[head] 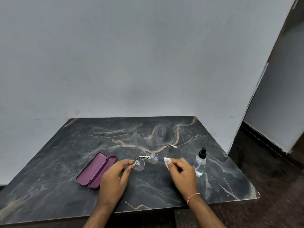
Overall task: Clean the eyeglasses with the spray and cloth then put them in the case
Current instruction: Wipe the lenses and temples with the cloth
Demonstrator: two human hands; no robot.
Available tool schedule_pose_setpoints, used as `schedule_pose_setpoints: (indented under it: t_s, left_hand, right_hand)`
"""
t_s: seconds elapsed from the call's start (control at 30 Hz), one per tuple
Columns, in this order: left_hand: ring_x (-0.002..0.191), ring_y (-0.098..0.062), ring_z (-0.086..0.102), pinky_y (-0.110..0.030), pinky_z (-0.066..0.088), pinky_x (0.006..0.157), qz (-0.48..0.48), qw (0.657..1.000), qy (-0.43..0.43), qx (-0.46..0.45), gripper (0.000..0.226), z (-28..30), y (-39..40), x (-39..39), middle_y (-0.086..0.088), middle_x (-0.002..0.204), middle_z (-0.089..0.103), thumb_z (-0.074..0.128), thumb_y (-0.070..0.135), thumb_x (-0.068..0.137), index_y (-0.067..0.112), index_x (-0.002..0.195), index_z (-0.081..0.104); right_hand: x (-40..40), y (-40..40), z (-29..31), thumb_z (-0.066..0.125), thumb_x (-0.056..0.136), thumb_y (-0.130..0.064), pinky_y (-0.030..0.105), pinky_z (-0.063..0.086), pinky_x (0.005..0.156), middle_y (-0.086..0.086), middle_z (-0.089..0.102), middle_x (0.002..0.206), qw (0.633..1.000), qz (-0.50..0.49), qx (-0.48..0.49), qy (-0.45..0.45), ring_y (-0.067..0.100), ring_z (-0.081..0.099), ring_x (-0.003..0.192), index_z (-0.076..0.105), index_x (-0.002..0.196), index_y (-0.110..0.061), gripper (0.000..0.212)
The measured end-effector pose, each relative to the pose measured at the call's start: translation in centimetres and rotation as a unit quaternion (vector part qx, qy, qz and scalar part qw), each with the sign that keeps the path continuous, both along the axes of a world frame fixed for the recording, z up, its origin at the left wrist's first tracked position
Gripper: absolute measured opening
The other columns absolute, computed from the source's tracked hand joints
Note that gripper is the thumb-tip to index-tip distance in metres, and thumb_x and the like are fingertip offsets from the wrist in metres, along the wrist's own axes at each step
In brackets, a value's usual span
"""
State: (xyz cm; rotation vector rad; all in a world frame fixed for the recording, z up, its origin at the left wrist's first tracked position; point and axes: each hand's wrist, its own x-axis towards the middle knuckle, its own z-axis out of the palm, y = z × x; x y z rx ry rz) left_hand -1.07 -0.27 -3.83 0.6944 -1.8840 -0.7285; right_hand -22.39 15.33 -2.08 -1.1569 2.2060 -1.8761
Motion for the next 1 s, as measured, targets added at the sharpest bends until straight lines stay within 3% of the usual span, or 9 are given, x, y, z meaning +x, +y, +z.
schedule_pose_setpoints:
  t_s: [0.07, 0.17, 0.3, 0.4, 0.53, 0.6, 0.77, 1.0]
  left_hand:
    - [0.09, 0.001, 0.079, -0.021, 0.062, 0.075, 0.001, 1.0, 0.013, 0.018, 0.022, 0.0, -0.1, 0.0, 0.031, 0.105, 0.08, 0.082, 0.027, 0.096, 0.043, 0.112, 0.079]
    - [0.092, -0.001, 0.08, -0.022, 0.063, 0.079, -0.009, 0.998, 0.042, 0.042, 0.017, 0.2, -0.2, 0.1, 0.028, 0.106, 0.082, 0.077, 0.036, 0.096, 0.04, 0.112, 0.081]
    - [0.094, 0.0, 0.08, -0.012, 0.06, 0.078, -0.019, 0.996, 0.07, 0.048, 0.018, 0.5, 0.5, 0.6, 0.027, 0.106, 0.082, 0.076, 0.044, 0.094, 0.044, 0.112, 0.08]
    - [0.092, 0.001, 0.08, -0.007, 0.056, 0.073, -0.018, 0.996, 0.072, 0.058, 0.016, 0.4, 0.9, 0.6, 0.027, 0.107, 0.083, 0.078, 0.041, 0.094, 0.045, 0.11, 0.081]
    - [0.093, -0.004, 0.081, -0.014, 0.06, 0.08, -0.035, 0.992, 0.08, 0.088, 0.019, 0.3, 1.6, 0.8, 0.022, 0.108, 0.084, 0.079, 0.039, 0.094, 0.043, 0.112, 0.081]
    - [0.086, -0.008, 0.08, -0.018, 0.061, 0.079, -0.044, 0.988, 0.084, 0.118, 0.018, 0.6, 1.6, 0.8, 0.017, 0.105, 0.085, 0.078, 0.04, 0.093, 0.045, 0.111, 0.081]
    - [0.074, -0.013, 0.077, -0.024, 0.06, 0.064, -0.063, 0.976, 0.103, 0.181, 0.015, 0.8, 1.5, 0.7, -0.001, 0.092, 0.085, 0.077, 0.038, 0.091, 0.044, 0.104, 0.082]
    - [0.073, -0.016, 0.077, -0.033, 0.063, 0.071, -0.077, 0.982, 0.069, 0.157, 0.017, 0.3, 1.2, 0.8, 0.003, 0.093, 0.085, 0.079, 0.036, 0.094, 0.043, 0.109, 0.082]
  right_hand:
    - [0.1, 0.0, 0.3, 0.074, 0.091, -0.048, 0.013, 0.047, 0.076, -0.004, 0.064, 0.079, 0.999, -0.001, 0.004, -0.032, 0.014, 0.064, 0.075, 0.082, 0.088, -0.049, 0.009]
    - [0.3, 0.2, 0.2, 0.077, 0.097, -0.025, 0.032, 0.059, 0.075, -0.012, 0.073, 0.089, 0.993, 0.008, 0.023, -0.114, 0.013, 0.069, 0.085, 0.085, 0.089, -0.04, 0.019]
    - [1.6, 0.3, 0.8, 0.073, 0.101, -0.023, 0.028, 0.057, 0.054, -0.003, 0.082, 0.093, 0.968, 0.034, 0.024, -0.246, 0.006, 0.068, 0.066, 0.086, 0.089, -0.034, 0.021]
    - [2.6, -0.2, 1.0, 0.071, 0.102, -0.019, 0.027, 0.057, 0.049, 0.006, 0.08, 0.089, 0.932, 0.053, -0.006, -0.358, 0.009, 0.07, 0.065, 0.086, 0.093, -0.019, 0.017]
    - [3.6, -1.0, 1.7, 0.072, 0.101, -0.024, 0.033, 0.06, 0.053, 0.014, 0.081, 0.098, 0.853, 0.119, -0.058, -0.505, 0.019, 0.074, 0.076, 0.078, 0.111, -0.008, 0.02]
    - [3.9, -1.2, 1.9, 0.075, 0.097, -0.026, 0.035, 0.062, 0.059, 0.016, 0.081, 0.102, 0.828, 0.154, -0.081, -0.532, 0.021, 0.076, 0.078, 0.077, 0.113, -0.007, 0.025]
    - [3.7, -1.1, 1.5, 0.078, 0.084, -0.024, 0.035, 0.064, 0.066, 0.015, 0.08, 0.102, 0.818, 0.19, -0.097, -0.534, 0.018, 0.075, 0.082, 0.076, 0.12, -0.004, 0.041]
    - [3.1, -0.8, 0.8, 0.074, 0.089, -0.017, 0.04, 0.067, 0.072, 0.026, 0.076, 0.122, 0.8, 0.232, -0.113, -0.541, 0.028, 0.08, 0.096, 0.07, 0.128, 0.002, 0.044]
